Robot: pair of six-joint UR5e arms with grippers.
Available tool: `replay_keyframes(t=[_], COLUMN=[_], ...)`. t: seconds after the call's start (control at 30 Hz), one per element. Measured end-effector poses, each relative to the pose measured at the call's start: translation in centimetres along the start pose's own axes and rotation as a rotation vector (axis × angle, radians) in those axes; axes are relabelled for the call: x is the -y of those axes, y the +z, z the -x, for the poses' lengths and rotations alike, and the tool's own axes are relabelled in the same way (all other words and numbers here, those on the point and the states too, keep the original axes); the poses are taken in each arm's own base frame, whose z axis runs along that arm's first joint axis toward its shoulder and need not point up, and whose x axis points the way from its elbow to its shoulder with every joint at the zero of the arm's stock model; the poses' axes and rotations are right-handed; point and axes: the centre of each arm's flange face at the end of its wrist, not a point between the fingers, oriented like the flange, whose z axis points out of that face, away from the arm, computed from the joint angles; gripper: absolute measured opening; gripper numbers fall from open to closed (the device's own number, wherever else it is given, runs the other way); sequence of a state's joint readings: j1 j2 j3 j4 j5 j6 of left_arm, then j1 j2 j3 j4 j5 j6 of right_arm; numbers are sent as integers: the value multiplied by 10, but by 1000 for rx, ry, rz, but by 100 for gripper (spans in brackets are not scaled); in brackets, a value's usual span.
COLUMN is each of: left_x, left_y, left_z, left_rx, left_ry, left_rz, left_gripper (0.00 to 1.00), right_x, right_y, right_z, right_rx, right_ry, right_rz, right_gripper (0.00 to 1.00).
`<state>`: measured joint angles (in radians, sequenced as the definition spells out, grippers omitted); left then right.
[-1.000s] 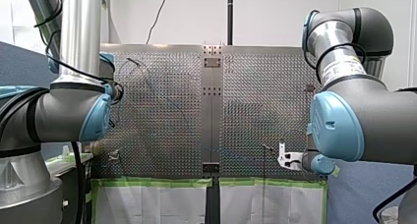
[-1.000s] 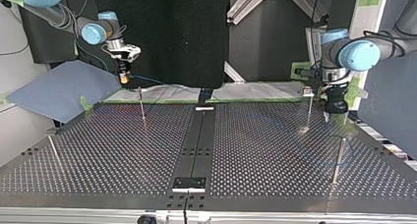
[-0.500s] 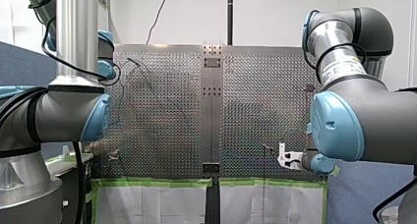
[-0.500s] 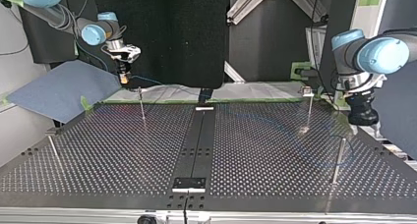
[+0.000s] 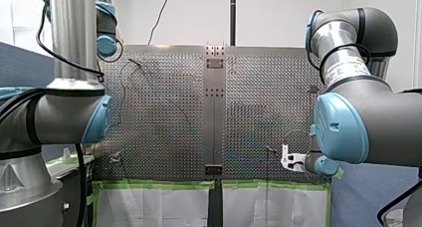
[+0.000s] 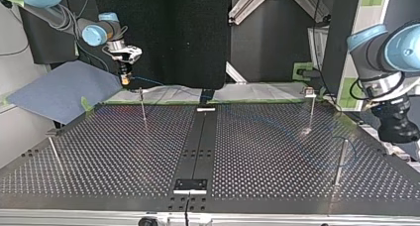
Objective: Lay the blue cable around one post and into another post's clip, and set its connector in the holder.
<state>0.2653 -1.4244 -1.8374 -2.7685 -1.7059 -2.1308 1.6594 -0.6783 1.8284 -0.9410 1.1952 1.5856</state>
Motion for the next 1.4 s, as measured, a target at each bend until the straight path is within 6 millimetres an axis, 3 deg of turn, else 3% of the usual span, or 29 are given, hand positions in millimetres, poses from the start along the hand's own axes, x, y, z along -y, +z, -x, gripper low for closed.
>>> replay_keyframes(t=[0.2,0.53,0.73,0.9,1.13,1.4], left_x=[34,93,118,127,128,124], left_y=[-9,-40,-52,-60,-76,-84], left_z=[31,86,102,98,76,66], left_rx=[24,93,97,68,-10,-78], left_ry=[34,77,110,145,216,316], left_rz=[-53,-93,-88,-71,-32,8], left_gripper=[99,99,99,99,99,99], right_x=[0,2,3,3,3,3], right_y=[1,1,1,1,1,1], right_z=[0,0,0,0,0,0], right_rx=[0,-1,-1,-1,0,0], right_ry=[0,0,-1,-1,-1,-1], right_rz=[-1,-4,-5,-5,-6,-6], right_gripper=[0,0,0,0,0,0])
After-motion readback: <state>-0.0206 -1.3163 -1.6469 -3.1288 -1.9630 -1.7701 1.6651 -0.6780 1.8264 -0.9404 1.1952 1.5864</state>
